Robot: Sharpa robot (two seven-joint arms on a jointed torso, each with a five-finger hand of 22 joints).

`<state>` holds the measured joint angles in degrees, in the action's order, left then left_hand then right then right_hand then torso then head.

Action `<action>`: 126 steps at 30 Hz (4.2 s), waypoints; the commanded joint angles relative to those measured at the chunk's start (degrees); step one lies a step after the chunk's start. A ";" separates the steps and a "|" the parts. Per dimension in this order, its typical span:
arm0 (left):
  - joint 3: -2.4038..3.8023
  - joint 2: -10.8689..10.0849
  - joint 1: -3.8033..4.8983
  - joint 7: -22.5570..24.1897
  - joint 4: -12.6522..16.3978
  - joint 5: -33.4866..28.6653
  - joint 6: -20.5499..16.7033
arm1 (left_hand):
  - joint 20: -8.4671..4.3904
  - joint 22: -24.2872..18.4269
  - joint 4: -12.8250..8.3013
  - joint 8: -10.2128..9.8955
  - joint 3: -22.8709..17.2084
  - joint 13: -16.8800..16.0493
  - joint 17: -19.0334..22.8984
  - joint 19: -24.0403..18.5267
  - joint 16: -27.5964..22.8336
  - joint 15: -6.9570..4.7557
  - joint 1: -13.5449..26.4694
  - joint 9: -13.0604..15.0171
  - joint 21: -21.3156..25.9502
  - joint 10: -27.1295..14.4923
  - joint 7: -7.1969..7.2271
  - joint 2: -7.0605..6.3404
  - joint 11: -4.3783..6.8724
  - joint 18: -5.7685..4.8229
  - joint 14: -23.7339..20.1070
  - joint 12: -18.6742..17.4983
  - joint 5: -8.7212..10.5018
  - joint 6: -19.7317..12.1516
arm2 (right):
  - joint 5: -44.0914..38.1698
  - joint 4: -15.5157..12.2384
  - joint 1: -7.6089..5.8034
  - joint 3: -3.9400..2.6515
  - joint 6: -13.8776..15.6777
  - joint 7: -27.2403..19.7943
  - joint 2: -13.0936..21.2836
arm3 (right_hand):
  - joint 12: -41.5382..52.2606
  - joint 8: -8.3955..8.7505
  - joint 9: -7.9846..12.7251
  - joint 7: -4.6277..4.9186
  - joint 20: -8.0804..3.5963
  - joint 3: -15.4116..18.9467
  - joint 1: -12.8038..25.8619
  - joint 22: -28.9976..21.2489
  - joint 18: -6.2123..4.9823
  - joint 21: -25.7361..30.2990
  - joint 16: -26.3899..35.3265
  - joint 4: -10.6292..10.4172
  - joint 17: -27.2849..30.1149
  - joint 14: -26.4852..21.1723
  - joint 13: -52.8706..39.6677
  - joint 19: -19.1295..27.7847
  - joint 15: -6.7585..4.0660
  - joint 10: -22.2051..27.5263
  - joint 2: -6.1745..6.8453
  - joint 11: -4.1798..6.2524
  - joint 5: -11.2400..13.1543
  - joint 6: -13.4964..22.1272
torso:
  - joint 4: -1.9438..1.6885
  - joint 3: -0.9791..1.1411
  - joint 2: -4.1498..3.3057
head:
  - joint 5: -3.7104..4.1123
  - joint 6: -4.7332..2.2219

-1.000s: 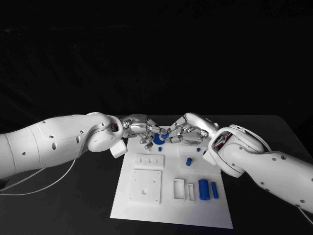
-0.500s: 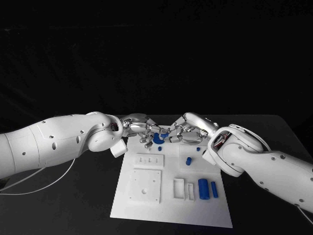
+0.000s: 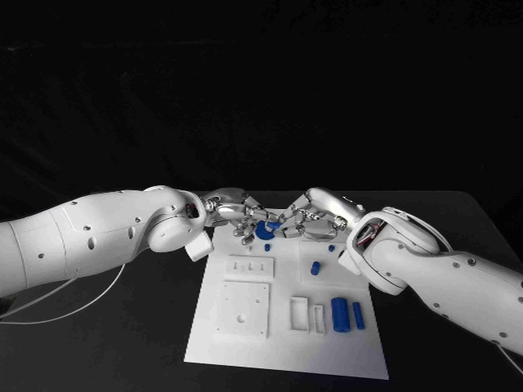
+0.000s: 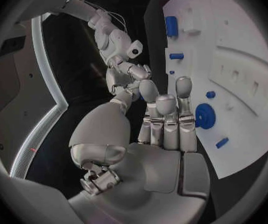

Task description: Assemble the parts on the task board

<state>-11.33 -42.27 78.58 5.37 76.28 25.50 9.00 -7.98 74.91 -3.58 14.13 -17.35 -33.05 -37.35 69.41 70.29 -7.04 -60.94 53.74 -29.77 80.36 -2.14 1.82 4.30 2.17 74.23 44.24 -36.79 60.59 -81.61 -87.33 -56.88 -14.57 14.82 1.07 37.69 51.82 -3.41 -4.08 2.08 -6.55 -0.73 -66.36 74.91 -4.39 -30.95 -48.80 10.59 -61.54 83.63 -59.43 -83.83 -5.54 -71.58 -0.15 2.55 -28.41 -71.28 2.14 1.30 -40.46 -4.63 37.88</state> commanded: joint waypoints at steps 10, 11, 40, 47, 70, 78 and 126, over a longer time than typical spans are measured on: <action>-0.07 0.01 0.00 -1.41 -0.11 1.21 -0.87 | -0.17 1.02 -5.71 -0.15 -6.16 0.09 -0.19 0.44 0.42 -0.15 -1.20 -0.09 -0.31 0.17 2.28 -0.01 0.37 -0.38 0.27 -0.29 -0.28 2.89 | -1.06 0.76 0.02 -0.01 1.52 -0.12 -0.04 | -2.17 -0.19 0.02 0.58 -0.10 0.83 0.52 2.94 -0.17 1.92 1.35 -0.98 0.82 -0.27 1.27 -2.51 0.04 1.19 0.58 -0.34 -0.33 1.30 | 0.02 0.02 -0.01 | 0.03 0.03; -0.07 -0.01 0.00 -1.45 -0.07 1.40 -0.86 | -0.16 1.01 -5.73 -0.18 -6.13 0.10 -0.22 0.44 0.43 -0.14 -1.25 -0.13 -0.32 0.20 2.29 -0.08 0.35 -0.37 0.29 -0.30 -0.28 2.94 | -0.92 0.98 0.02 -0.01 1.75 -0.05 0.02 | -2.53 -0.18 0.06 0.77 -0.01 0.95 0.55 2.82 -0.25 2.51 1.81 -1.16 1.11 -0.41 1.54 -2.41 0.13 1.47 0.75 -0.46 -0.40 1.83 | 0.01 0.02 0.00 | 0.03 0.02; -1.96 -3.72 -0.01 -18.20 10.90 25.32 -24.02 | -0.07 0.79 -2.95 -1.67 -6.21 0.85 -3.12 3.32 -0.87 -0.62 -3.80 -8.25 0.46 5.36 3.17 -4.52 1.26 0.38 5.05 -4.23 -1.62 8.03 | 15.63 17.15 -1.04 -5.20 5.14 -3.32 3.88 | -4.89 -0.18 0.05 3.01 1.13 -1.13 0.41 -0.33 -1.42 15.69 6.09 0.45 5.35 -2.42 8.94 -2.15 1.16 5.30 3.01 -1.70 -9.97 8.28 | -0.11 0.07 0.43 | -0.13 1.89; -2.43 -3.49 -0.54 -27.22 13.78 28.47 -27.05 | 0.43 0.88 -2.36 -1.41 -8.49 0.76 -4.71 4.21 -1.78 -0.63 -3.33 -10.23 0.64 6.06 3.43 -6.14 1.42 1.10 6.56 -4.34 -1.81 9.26 | 17.93 22.21 -3.86 -5.69 5.35 -3.58 2.80 | -5.29 -0.16 0.05 3.11 1.23 -1.93 0.40 -0.96 -1.54 18.06 6.62 1.27 5.72 -2.68 9.49 -1.86 1.25 5.47 3.18 -1.79 -9.87 8.49 | -0.12 0.16 1.22 | -0.10 3.31; -2.70 -2.62 -3.77 -34.19 15.00 34.11 -29.07 | 1.64 0.99 -2.16 -0.94 -8.83 1.84 -7.01 4.59 -1.33 -0.42 -3.68 -12.07 0.20 6.19 3.89 -8.07 1.51 2.11 7.72 -2.70 -0.79 11.16 | 18.75 28.34 -6.82 -5.80 5.43 -4.01 -0.26 | -5.33 -0.18 0.06 3.10 1.20 -2.19 1.02 -1.32 -1.51 18.90 6.84 1.77 5.88 -2.59 10.02 -2.08 1.22 5.42 3.18 -1.74 -10.51 8.42 | -0.37 0.53 1.90 | -0.21 5.67; -2.70 -1.70 -5.35 -33.98 13.59 35.77 -30.32 | 1.72 1.00 -2.15 -0.90 -8.83 1.84 -7.08 4.59 -1.27 -0.42 -3.70 -12.07 0.14 6.19 3.91 -8.09 1.53 2.19 7.72 -2.60 -0.77 11.20 | 18.92 28.77 -6.90 -5.81 5.35 -4.06 -0.45 | -5.34 -0.17 0.06 3.09 1.18 -2.49 1.18 -1.32 -1.50 18.98 6.86 1.95 5.86 -2.59 10.15 -2.10 1.21 5.44 3.26 -1.71 -11.08 8.42 | -0.41 0.49 1.86 | 0.01 5.99; -2.64 -0.10 -7.18 -35.22 11.50 39.31 -26.47 | 2.90 0.95 -2.13 -0.49 -8.83 2.23 -7.13 4.29 -1.11 -0.22 -3.73 -12.08 -0.55 6.17 3.92 -8.09 1.45 3.32 7.77 -2.25 -0.64 11.15 | 18.98 28.13 -6.91 -5.81 4.40 -3.94 -0.36 | -5.15 -0.17 0.06 3.10 1.14 -2.97 1.69 -1.09 -1.48 18.41 6.80 2.17 5.76 -2.46 10.28 -2.24 1.17 5.37 3.35 -1.69 -11.82 8.47 | -0.41 0.47 1.82 | 0.10 6.72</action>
<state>-13.83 -42.33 71.57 -28.73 87.80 64.45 -19.30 -5.52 74.94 -0.26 13.25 -20.67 -30.87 -44.42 73.71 68.99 -7.25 -64.24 41.74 -29.94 84.39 -2.78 -6.31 5.56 4.90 81.78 41.76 -37.13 66.70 -62.64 -59.05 -63.79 -20.35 20.03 -2.38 37.34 46.71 -3.48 -4.08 5.07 -5.32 -3.35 -65.29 73.73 -5.27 -12.18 -42.31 12.73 -55.75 81.27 -49.23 -84.04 -4.41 -66.55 3.16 0.81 -40.03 -62.86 1.70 1.76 -38.62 -4.49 44.65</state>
